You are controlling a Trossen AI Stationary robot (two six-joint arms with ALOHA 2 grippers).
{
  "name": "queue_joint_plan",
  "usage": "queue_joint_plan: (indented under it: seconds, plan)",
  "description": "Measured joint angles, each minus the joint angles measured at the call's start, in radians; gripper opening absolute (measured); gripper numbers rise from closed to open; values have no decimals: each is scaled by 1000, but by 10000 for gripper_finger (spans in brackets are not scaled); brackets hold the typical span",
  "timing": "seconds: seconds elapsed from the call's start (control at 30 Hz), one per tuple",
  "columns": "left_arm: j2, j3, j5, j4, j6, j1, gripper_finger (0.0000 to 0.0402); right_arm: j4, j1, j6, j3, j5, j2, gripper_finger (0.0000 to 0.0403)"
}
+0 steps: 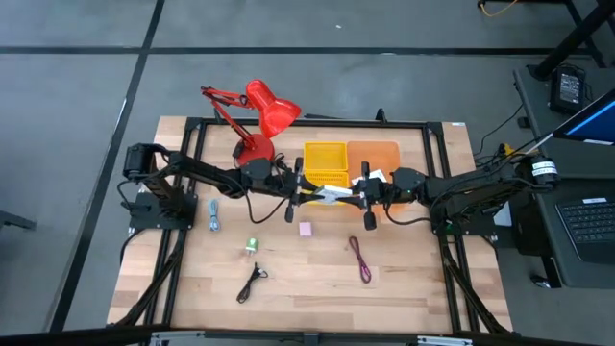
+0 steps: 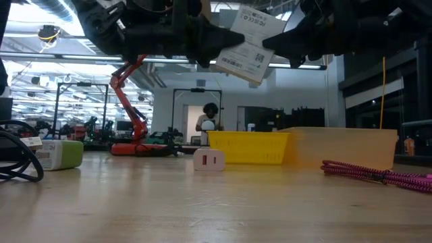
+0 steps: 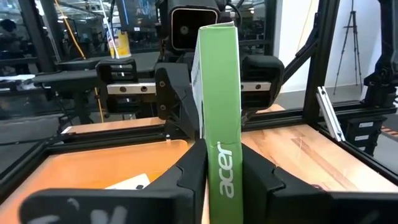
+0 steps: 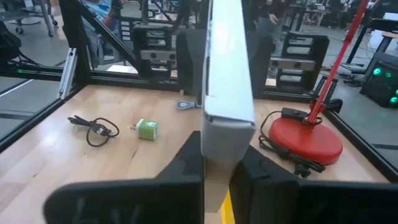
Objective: Pick and place items into bin
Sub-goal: Put the white card reader box into the orange bin
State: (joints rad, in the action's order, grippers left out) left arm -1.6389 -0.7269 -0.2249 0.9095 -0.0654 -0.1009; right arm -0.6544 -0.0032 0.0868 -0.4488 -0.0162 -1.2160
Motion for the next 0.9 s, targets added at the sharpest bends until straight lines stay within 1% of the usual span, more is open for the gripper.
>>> queue_joint_plan:
  seconds: [0.17,0.3,0.43,0.5,0.7,0.9]
  plan:
    - [12,0,5,-30,8,0,99,4,0,-30,0,39,-1,27]
    - [61,-1,2,-120,22,-4,118,5,0,-27,-1,41,7,20]
    - [136,-1,1,-222,-14,-6,123,28,0,-29,-1,46,47,20]
    - [178,-1,4,-279,-34,-6,120,72,1,-29,-2,60,84,20]
    - [291,0,6,-467,-88,6,93,295,0,-54,-2,233,231,20]
    - [335,0,15,-570,-108,18,46,501,-1,-135,-2,274,377,19]
